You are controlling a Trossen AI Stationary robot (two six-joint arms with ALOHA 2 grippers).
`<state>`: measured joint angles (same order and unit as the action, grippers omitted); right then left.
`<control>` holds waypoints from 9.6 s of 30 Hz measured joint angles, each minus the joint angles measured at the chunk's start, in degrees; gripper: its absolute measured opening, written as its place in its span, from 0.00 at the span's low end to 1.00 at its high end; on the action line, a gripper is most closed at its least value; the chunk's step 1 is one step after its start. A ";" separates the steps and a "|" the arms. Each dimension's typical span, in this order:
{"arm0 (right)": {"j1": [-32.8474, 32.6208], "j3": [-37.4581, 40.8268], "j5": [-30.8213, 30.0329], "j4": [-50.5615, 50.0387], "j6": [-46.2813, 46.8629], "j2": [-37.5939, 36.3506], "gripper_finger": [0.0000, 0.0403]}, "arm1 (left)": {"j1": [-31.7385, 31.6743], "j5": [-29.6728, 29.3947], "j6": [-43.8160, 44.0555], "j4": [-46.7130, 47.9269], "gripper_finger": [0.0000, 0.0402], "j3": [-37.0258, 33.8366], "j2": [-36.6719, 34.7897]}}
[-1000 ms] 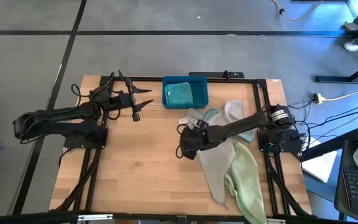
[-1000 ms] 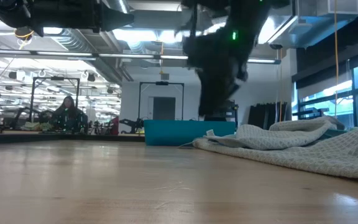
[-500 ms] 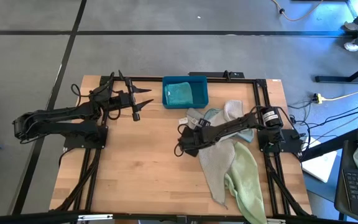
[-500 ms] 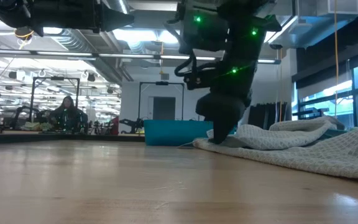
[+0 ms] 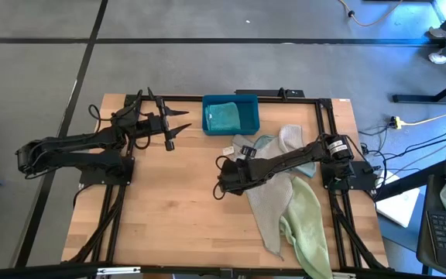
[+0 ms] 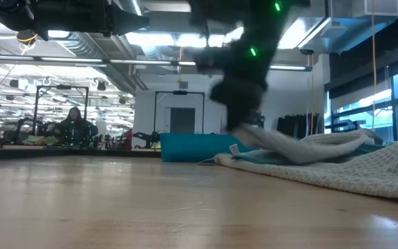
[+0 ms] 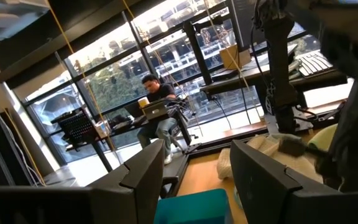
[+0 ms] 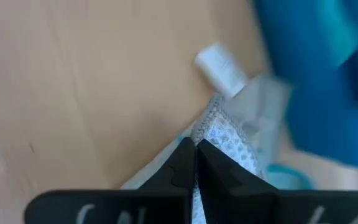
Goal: Fold microfiber towels
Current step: Fold the left gray towel
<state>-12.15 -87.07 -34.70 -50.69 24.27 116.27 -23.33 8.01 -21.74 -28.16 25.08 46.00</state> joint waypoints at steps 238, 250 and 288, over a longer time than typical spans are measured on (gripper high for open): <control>-4.84 -47.27 -29.83 -11.24 -36.73 -1.73 0.02 | -4.81 21.81 9.24 -6.41 0.02 8.85 38.96; -6.96 -47.27 -31.78 -20.55 -26.70 -1.73 0.02 | -10.31 13.45 9.06 12.52 0.00 8.83 20.21; 3.62 -46.48 -16.71 -27.97 -25.65 -1.40 0.02 | 11.31 -28.83 11.11 56.72 0.00 25.30 -16.80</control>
<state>-8.52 -133.56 -51.41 -78.65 -1.39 114.87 -12.03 -20.81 -10.62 28.56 50.38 29.20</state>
